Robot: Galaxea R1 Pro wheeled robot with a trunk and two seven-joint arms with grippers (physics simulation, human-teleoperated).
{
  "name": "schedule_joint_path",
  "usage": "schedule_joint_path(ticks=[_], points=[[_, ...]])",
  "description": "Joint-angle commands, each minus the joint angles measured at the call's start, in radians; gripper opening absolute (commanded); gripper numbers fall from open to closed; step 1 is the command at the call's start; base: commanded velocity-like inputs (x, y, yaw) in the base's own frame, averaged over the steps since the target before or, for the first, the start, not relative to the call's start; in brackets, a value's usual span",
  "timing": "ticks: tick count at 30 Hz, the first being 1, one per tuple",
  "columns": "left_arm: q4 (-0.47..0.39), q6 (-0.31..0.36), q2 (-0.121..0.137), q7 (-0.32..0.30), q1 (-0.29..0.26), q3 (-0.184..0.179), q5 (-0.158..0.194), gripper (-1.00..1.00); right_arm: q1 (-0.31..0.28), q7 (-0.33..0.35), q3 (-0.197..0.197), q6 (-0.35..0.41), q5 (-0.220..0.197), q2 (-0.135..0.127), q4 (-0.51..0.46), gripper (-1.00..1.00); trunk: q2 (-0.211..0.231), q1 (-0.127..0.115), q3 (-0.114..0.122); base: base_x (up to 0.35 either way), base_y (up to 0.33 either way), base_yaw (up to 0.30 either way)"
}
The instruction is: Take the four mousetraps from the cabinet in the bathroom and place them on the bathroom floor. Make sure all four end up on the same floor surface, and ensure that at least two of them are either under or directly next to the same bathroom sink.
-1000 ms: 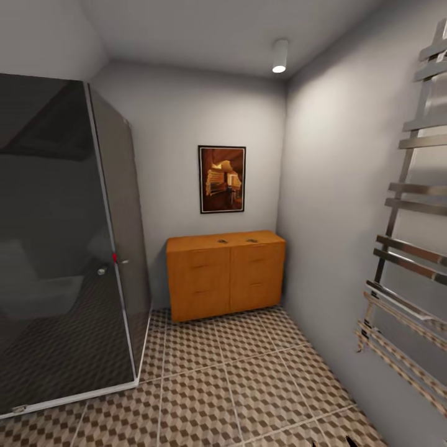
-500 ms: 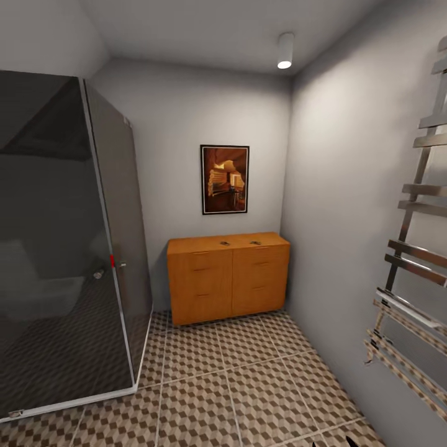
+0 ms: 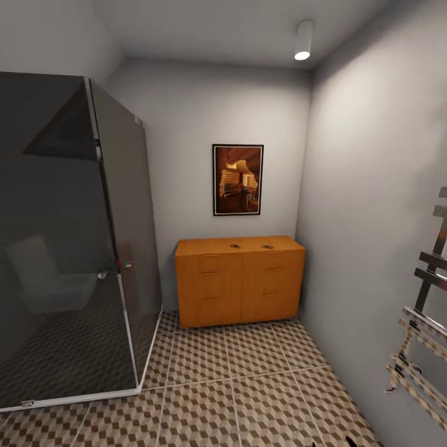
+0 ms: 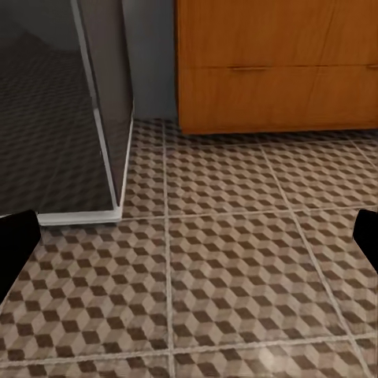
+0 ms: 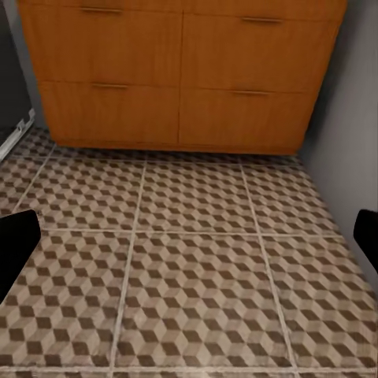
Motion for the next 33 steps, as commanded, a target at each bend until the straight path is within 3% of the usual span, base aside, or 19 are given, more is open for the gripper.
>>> schedule_joint_path(ticks=[1, 33], points=[[0.001, -0.002, 0.000, -0.010, 0.000, 0.002, 0.008, 1.00, 0.000, 0.004, 0.008, -0.002, -0.011, 0.000, 0.001, 1.00, -0.001, 0.001, 0.000, 0.245, -0.207, 0.035], [0.001, -0.002, 0.000, -0.010, 0.000, 0.002, 0.008, 1.00, 0.000, 0.003, 0.009, 0.000, -0.011, 0.001, 0.001, 1.00, -0.001, 0.001, 0.000, 0.251, -0.204, 0.004]])
